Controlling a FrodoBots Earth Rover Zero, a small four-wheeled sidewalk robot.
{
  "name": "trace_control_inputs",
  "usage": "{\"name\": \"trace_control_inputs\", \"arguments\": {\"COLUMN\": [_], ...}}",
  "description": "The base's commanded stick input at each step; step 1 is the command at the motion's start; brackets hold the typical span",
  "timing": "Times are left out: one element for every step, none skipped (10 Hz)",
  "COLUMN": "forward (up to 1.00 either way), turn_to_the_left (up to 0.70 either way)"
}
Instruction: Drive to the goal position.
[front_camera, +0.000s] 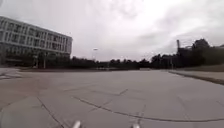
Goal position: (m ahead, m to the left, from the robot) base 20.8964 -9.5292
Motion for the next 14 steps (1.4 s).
{"name": "trace_control_inputs", "arguments": {"forward": [0.70,0.70,0.70,0.70,0.70,0.70,0.70,0.70,0.70,0.70,0.70,0.70,0.70,0.70], "turn_to_the_left": [0.00,0.00,0.00,0.00,0.00,-0.02,-0.03,-0.14,-0.31,-0.34,-0.26,-0.03,0.00,0.00]}}
